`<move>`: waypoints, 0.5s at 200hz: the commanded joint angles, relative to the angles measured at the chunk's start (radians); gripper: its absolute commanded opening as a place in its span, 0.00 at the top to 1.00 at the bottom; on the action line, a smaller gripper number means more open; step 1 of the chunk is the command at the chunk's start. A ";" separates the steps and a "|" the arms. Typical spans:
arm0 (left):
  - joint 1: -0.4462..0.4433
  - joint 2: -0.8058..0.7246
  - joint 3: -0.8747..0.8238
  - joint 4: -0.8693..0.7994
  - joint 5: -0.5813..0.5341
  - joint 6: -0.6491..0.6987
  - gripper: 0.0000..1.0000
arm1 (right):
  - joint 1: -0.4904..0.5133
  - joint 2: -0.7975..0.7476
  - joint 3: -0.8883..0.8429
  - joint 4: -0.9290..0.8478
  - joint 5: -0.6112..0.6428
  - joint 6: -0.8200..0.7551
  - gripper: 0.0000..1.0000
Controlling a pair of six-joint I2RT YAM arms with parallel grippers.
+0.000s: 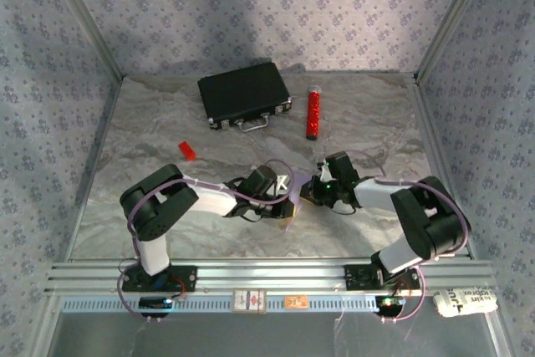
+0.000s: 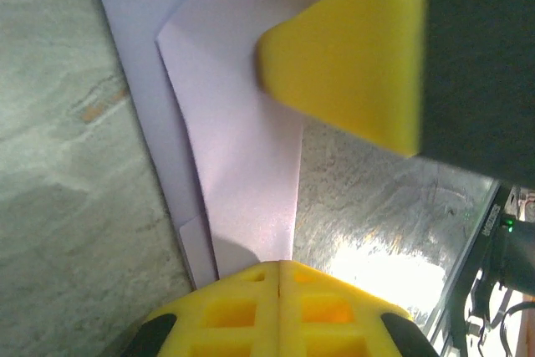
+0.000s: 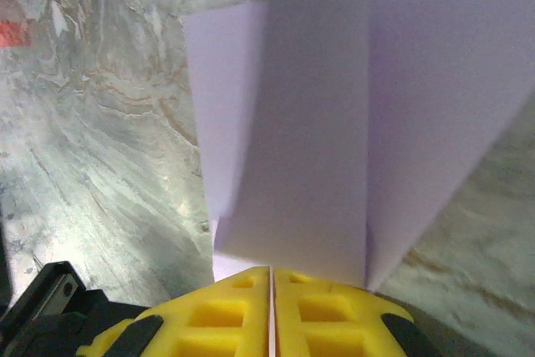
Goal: Fold a paper plane with a square sheet of paper (pick it up from the middle)
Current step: Fold the wing for the fifth time at the center of the table.
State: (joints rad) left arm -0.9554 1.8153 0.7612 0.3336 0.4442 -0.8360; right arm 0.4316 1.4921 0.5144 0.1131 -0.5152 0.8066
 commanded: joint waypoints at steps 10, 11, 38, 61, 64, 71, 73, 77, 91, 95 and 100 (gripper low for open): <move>0.002 0.005 -0.059 -0.188 0.053 0.060 1.00 | -0.008 -0.122 0.019 -0.125 0.062 -0.051 0.89; 0.002 0.005 -0.061 -0.188 0.053 0.060 1.00 | -0.007 -0.124 0.019 -0.126 0.061 -0.051 0.89; 0.010 0.006 -0.065 -0.170 0.056 0.055 1.00 | 0.003 -0.149 0.011 -0.107 0.044 -0.050 0.89; 0.013 0.009 -0.066 -0.154 0.059 0.045 1.00 | 0.032 -0.125 0.011 -0.066 0.046 -0.035 0.89; 0.014 0.009 -0.066 -0.153 0.058 0.043 1.00 | 0.037 -0.120 0.014 -0.062 0.046 -0.035 0.89; 0.015 0.009 -0.068 -0.149 0.056 0.040 1.00 | 0.048 -0.108 0.019 -0.058 0.048 -0.033 0.90; 0.015 0.008 -0.068 -0.149 0.056 0.039 1.00 | 0.050 -0.105 0.020 -0.057 0.049 -0.032 0.90; 0.015 0.009 -0.070 -0.148 0.055 0.038 1.00 | 0.055 -0.098 0.023 -0.052 0.051 -0.032 0.90; 0.016 0.008 -0.071 -0.139 0.054 0.033 1.00 | 0.070 -0.073 0.030 -0.031 0.047 -0.027 0.90; 0.017 0.007 -0.074 -0.137 0.054 0.031 1.00 | 0.073 -0.068 0.032 -0.028 0.046 -0.026 0.90; 0.017 0.007 -0.073 -0.136 0.054 0.030 1.00 | 0.079 -0.062 0.036 -0.024 0.048 -0.023 0.90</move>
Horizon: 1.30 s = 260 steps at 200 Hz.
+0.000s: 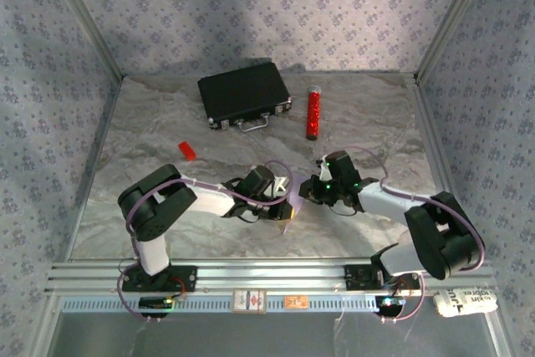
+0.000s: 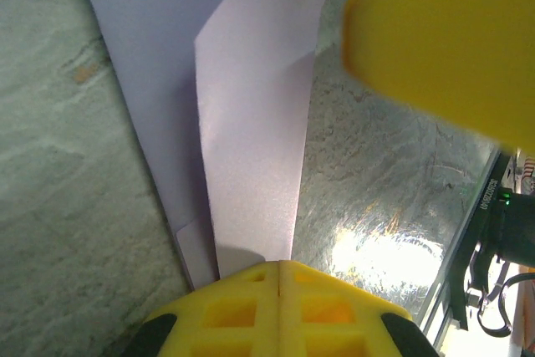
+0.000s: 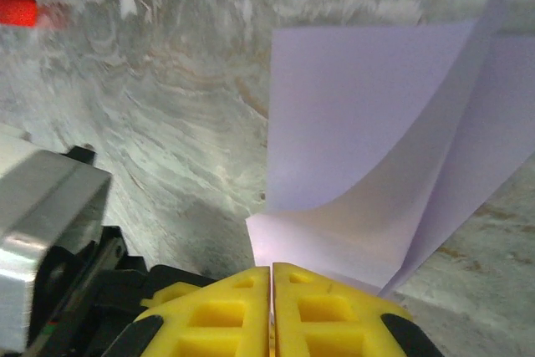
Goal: Fold a paper plane with a square sheet of paper (pick it up from the middle)
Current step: Fold the wing for the fifth time at the center of the table.
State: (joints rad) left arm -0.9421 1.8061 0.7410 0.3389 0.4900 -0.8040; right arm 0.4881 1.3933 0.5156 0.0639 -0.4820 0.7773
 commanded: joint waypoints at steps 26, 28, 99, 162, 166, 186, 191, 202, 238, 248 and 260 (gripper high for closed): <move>0.004 0.018 -0.055 -0.138 0.008 -0.004 1.00 | 0.041 0.063 0.058 0.014 0.038 0.012 0.90; 0.003 0.018 -0.055 -0.137 0.008 -0.004 1.00 | 0.041 0.066 0.060 0.014 0.040 0.013 0.90; 0.005 0.033 -0.062 -0.130 0.013 -0.018 1.00 | 0.018 0.160 0.051 -0.033 0.140 0.046 0.91; 0.004 0.073 -0.090 -0.094 0.045 -0.040 1.00 | -0.076 0.151 0.008 0.038 0.046 0.033 0.90; 0.004 0.075 -0.092 -0.092 0.045 -0.042 1.00 | -0.082 0.153 0.006 0.040 0.044 0.032 0.90; 0.004 0.081 -0.091 -0.091 0.050 -0.043 1.00 | -0.108 0.168 0.000 0.063 0.014 0.028 0.90; 0.005 0.081 -0.091 -0.092 0.052 -0.042 1.00 | -0.110 0.172 -0.002 0.071 0.010 0.028 0.90; 0.004 0.082 -0.089 -0.093 0.052 -0.041 1.00 | -0.118 0.178 -0.008 0.086 -0.001 0.031 0.90; 0.006 -0.001 -0.077 -0.074 0.032 -0.066 1.00 | -0.106 0.184 -0.015 0.099 -0.024 0.014 0.91; 0.009 -0.045 -0.059 -0.097 0.012 -0.065 1.00 | -0.103 0.180 -0.019 0.095 -0.026 0.010 0.91; 0.016 -0.092 -0.039 -0.108 -0.005 -0.061 1.00 | -0.100 0.175 -0.024 0.093 -0.029 0.008 0.91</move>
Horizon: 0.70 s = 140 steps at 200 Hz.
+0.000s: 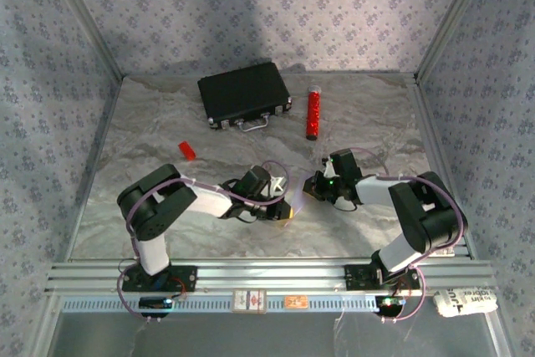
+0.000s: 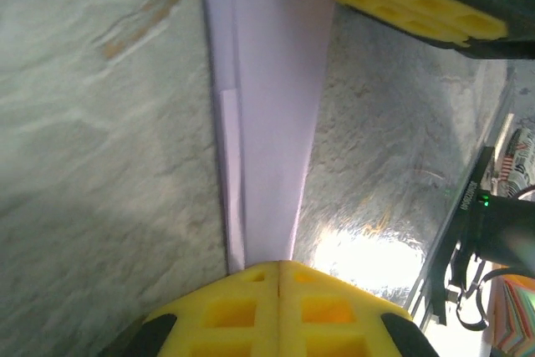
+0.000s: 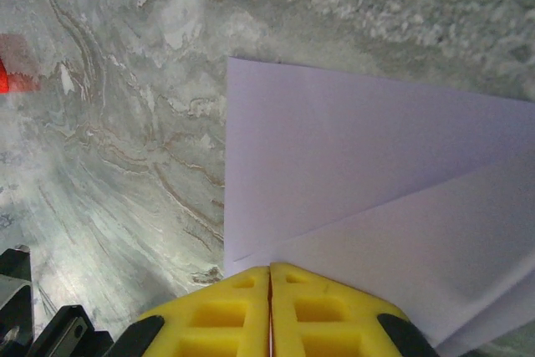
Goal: Fold a paper plane with a square sheet of paper (pick it up from the middle)
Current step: Fold the wing for the fifth time at the center of the table.
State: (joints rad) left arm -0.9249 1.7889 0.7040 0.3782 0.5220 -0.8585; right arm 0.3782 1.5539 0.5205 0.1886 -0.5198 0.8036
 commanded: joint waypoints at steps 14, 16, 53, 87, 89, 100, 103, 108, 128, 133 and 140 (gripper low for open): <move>0.010 -0.106 0.030 -0.156 -0.043 -0.001 1.00 | 0.010 0.013 -0.031 -0.035 0.008 -0.023 0.91; 0.012 -0.108 0.035 -0.156 -0.040 0.001 1.00 | 0.009 0.013 -0.031 -0.035 0.007 -0.024 0.91; 0.023 -0.048 0.149 -0.159 0.023 0.019 0.97 | 0.011 0.022 -0.030 -0.030 -0.004 -0.024 0.91; 0.023 0.059 0.239 -0.161 0.046 0.022 0.97 | 0.011 0.014 -0.033 -0.035 0.001 -0.026 0.91; 0.023 0.064 0.245 -0.163 0.046 0.023 0.97 | 0.011 0.013 -0.032 -0.036 0.001 -0.027 0.91; 0.022 0.099 0.273 -0.182 0.048 0.029 0.97 | 0.011 0.011 -0.035 -0.036 0.001 -0.026 0.91; 0.023 0.107 0.277 -0.185 0.047 0.030 0.97 | 0.011 0.011 -0.034 -0.037 0.001 -0.025 0.91; 0.023 0.120 0.286 -0.187 0.045 0.031 0.97 | 0.011 0.011 -0.036 -0.035 0.001 -0.026 0.91; 0.023 0.161 0.312 -0.239 0.007 0.042 0.97 | 0.011 0.006 -0.040 -0.030 0.001 -0.020 0.91; 0.023 0.168 0.316 -0.255 -0.003 0.046 0.97 | 0.011 0.006 -0.040 -0.030 0.000 -0.020 0.91; 0.022 0.179 0.318 -0.279 -0.017 0.047 0.97 | 0.010 0.004 -0.043 -0.029 -0.004 -0.020 0.91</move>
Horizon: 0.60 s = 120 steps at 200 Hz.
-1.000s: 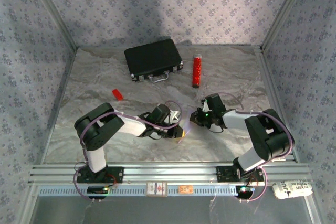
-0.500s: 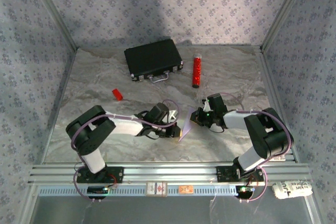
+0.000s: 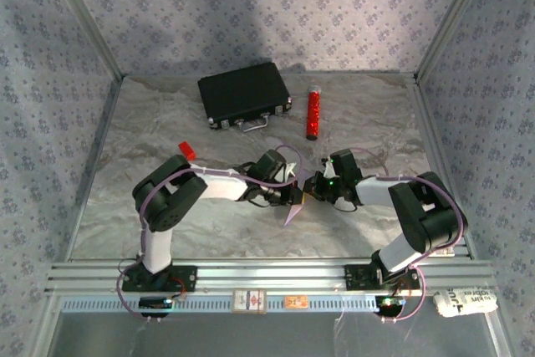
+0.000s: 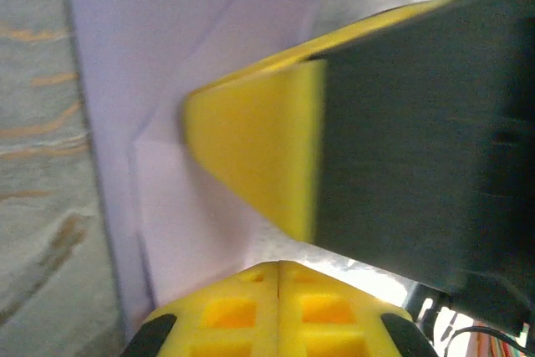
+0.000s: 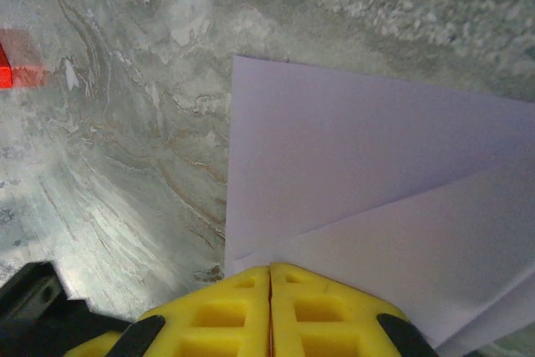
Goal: Fold a paper plane with a square sheet of paper (pick it up from the middle)
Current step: Fold the wing for the fifth time at the center of the table.
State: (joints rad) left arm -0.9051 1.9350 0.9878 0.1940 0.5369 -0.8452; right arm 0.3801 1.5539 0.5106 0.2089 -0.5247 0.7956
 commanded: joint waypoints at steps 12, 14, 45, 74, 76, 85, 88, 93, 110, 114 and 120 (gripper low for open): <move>0.000 0.048 0.033 -0.125 -0.039 0.034 0.98 | 0.009 -0.001 -0.035 -0.048 0.000 -0.010 0.91; 0.000 0.050 0.032 -0.131 -0.041 0.035 0.99 | 0.009 -0.002 -0.035 -0.048 0.000 -0.010 0.91; -0.006 0.059 -0.027 -0.171 -0.078 0.007 1.00 | 0.002 -0.020 -0.041 -0.049 0.020 -0.020 0.90; -0.014 0.066 -0.094 -0.103 -0.068 -0.045 1.00 | -0.029 -0.018 -0.054 -0.005 0.020 0.002 0.90; -0.015 0.068 -0.096 -0.102 -0.066 -0.047 1.00 | -0.032 -0.018 -0.055 0.004 0.018 0.006 0.90; -0.019 0.074 -0.101 -0.095 -0.061 -0.050 1.00 | -0.042 -0.021 -0.060 0.020 0.020 0.020 0.90; -0.021 0.078 -0.101 -0.094 -0.057 -0.051 1.00 | -0.044 -0.022 -0.059 0.023 0.025 0.025 0.90; -0.022 0.082 -0.100 -0.091 -0.053 -0.052 1.00 | -0.048 -0.026 -0.059 0.022 0.033 0.031 0.90; -0.028 0.097 -0.094 -0.096 -0.045 -0.054 1.00 | -0.060 -0.036 -0.058 0.015 0.050 0.037 0.89; -0.029 0.102 -0.092 -0.099 -0.043 -0.054 1.00 | -0.064 -0.037 -0.058 0.011 0.055 0.039 0.89; -0.031 0.105 -0.091 -0.101 -0.041 -0.054 1.00 | -0.070 -0.040 -0.058 0.008 0.060 0.039 0.89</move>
State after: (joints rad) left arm -0.9054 1.9472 0.9474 0.2493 0.5236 -0.8890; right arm 0.3397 1.5295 0.4709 0.2485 -0.5350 0.8196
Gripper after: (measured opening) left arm 0.044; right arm 0.106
